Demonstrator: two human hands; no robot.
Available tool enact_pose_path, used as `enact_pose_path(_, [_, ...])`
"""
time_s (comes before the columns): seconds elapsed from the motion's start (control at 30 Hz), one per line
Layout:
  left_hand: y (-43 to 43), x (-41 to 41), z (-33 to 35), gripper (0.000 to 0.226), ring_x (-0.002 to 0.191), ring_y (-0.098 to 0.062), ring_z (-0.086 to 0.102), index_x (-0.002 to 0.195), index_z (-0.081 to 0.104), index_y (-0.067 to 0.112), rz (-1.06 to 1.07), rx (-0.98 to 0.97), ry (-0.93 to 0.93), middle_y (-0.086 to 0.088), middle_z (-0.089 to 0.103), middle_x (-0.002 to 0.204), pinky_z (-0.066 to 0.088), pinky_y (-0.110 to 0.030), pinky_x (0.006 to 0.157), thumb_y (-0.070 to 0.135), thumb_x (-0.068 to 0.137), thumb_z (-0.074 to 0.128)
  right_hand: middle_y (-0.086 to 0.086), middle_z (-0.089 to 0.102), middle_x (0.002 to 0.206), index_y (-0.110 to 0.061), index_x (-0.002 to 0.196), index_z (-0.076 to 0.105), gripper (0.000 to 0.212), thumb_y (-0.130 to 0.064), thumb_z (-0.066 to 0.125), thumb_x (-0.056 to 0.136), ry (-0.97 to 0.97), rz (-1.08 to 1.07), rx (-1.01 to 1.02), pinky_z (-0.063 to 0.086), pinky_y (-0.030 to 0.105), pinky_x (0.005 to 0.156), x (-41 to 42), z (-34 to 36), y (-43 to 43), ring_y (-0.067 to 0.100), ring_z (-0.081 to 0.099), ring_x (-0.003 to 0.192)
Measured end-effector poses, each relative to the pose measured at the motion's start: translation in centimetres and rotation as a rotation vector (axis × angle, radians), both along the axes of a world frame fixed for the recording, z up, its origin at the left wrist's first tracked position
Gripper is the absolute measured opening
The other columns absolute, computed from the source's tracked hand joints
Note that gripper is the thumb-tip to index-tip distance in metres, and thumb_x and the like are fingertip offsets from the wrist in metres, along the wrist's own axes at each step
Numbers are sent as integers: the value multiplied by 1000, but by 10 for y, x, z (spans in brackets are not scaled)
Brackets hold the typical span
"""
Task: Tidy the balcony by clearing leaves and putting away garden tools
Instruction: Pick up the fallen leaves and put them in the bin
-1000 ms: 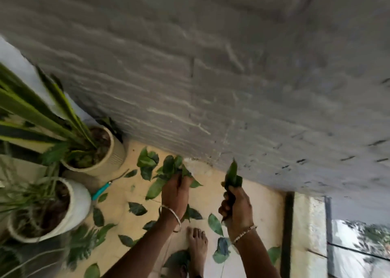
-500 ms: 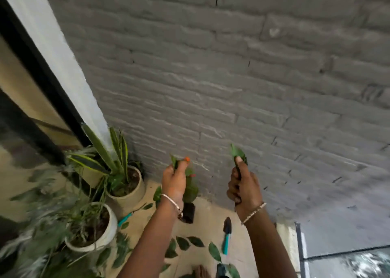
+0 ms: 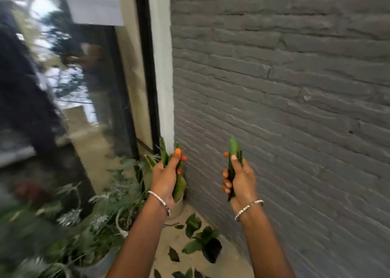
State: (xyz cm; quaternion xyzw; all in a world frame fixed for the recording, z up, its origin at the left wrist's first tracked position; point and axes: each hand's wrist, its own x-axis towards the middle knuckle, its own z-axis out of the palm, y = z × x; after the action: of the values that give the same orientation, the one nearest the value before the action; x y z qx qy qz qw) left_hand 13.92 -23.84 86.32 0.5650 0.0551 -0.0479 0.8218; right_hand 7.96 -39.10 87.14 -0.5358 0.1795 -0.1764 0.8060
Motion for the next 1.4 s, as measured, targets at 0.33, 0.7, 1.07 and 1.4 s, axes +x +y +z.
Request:
enact_pose_path(0.33, [171, -100, 11, 44, 31, -11, 25, 64, 48, 19, 354, -153, 108, 4, 28, 45, 22, -16, 33, 54, 89, 57, -1, 55, 71, -13, 104, 62, 13, -20, 51, 100, -4, 466, -50, 29, 20, 38, -27, -1, 157, 8, 44, 50])
enact_pose_path(0.7, [382, -239, -8, 52, 41, -14, 36, 68, 53, 18, 787, -351, 54, 1, 41, 49, 30, -22, 38, 65, 88, 47, -6, 32, 52, -13, 96, 61, 18, -15, 44, 101, 35, 984, -86, 15, 15, 34, -78, -8, 399, 6, 20, 35])
enact_pose_path(1.07, [631, -413, -41, 33, 36, -11, 42, 74, 51, 13, 1179, -373, 111, 2, 47, 48, 35, -18, 35, 36, 97, 43, -1, 39, 58, -9, 96, 61, 16, -17, 48, 101, 115, 1321, -99, 22, 19, 37, -207, -42, 684, 9, 28, 38])
enact_pose_path(1.4, [747, -504, -62, 31, 30, -9, 37, 72, 55, 13, 1412, -451, 186, 4, 44, 44, 30, -15, 33, 28, 98, 46, 9, 66, 79, -12, 100, 66, 16, -20, 53, 100, 163, 1484, -254, 53, 23, 57, -274, -51, 839, 15, 64, 67])
